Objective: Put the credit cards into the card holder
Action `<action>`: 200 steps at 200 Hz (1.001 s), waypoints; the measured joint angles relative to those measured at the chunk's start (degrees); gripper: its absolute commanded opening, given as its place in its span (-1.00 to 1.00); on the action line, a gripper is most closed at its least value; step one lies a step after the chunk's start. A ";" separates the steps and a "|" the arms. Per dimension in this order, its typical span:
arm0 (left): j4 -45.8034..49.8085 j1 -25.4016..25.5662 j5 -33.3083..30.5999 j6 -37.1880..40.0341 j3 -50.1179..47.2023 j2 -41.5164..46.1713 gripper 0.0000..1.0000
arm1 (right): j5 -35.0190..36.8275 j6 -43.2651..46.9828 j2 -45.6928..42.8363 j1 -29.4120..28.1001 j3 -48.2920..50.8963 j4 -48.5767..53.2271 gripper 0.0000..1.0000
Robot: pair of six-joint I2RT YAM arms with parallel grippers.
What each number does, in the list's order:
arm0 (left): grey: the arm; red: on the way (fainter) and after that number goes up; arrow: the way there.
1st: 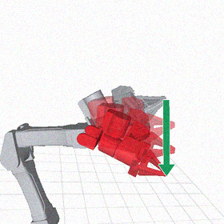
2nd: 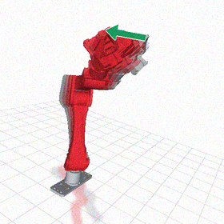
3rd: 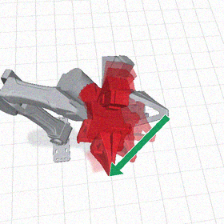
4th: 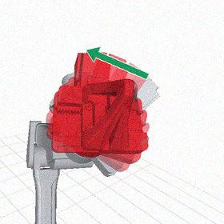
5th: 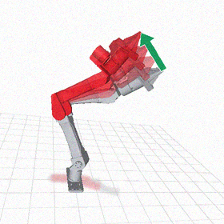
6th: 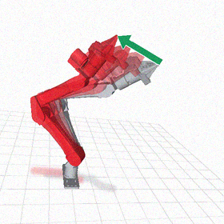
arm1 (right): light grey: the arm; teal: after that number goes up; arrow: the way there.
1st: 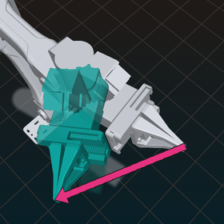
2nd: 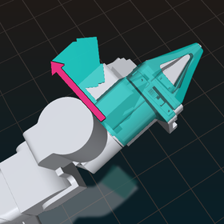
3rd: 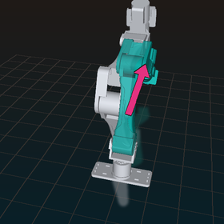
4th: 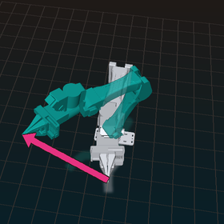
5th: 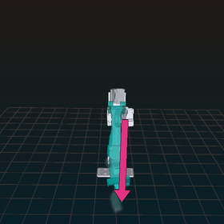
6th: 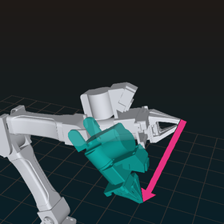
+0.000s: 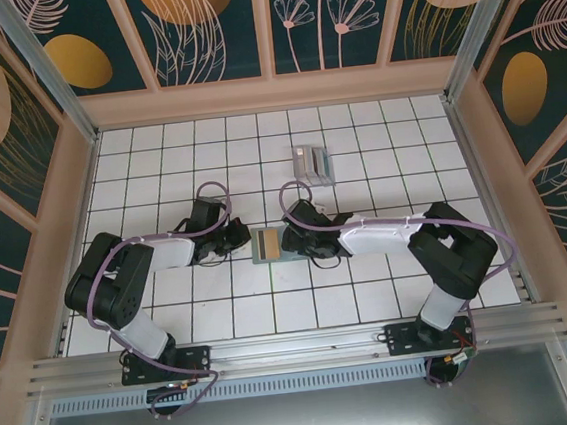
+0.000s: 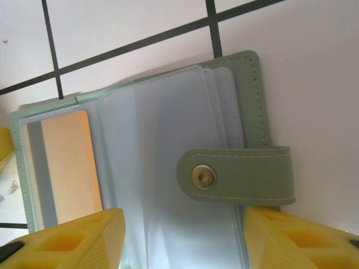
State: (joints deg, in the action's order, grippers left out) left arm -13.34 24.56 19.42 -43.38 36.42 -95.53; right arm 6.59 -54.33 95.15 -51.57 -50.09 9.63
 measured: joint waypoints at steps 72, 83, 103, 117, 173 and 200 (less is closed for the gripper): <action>-0.07 0.00 0.02 -0.22 -0.02 0.00 -0.84 | -0.42 0.31 0.00 0.00 0.00 -0.83 -0.04; -0.07 0.00 0.02 -0.22 -0.02 0.00 -0.84 | -0.46 0.39 0.00 0.00 0.00 -0.85 -0.08; -0.09 0.00 0.02 -0.22 -0.02 0.00 -0.84 | -0.46 0.42 0.00 0.00 0.00 -0.85 -0.09; -0.09 0.00 0.02 -0.22 -0.02 0.00 -0.84 | -0.44 0.42 0.00 0.00 0.00 -0.85 -0.09; -0.13 0.00 0.04 -0.24 -0.07 0.00 -0.83 | -0.09 1.03 -0.57 -0.31 0.00 -0.81 0.02; -0.13 0.00 0.04 -0.22 -0.07 0.00 -0.82 | 2.08 1.53 -1.66 -0.55 -0.02 0.02 0.04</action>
State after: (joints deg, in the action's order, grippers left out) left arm -13.47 24.56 19.46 -43.59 36.36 -95.53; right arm 8.67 -52.80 93.49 -52.12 -50.11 9.65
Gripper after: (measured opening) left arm 0.084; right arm 0.519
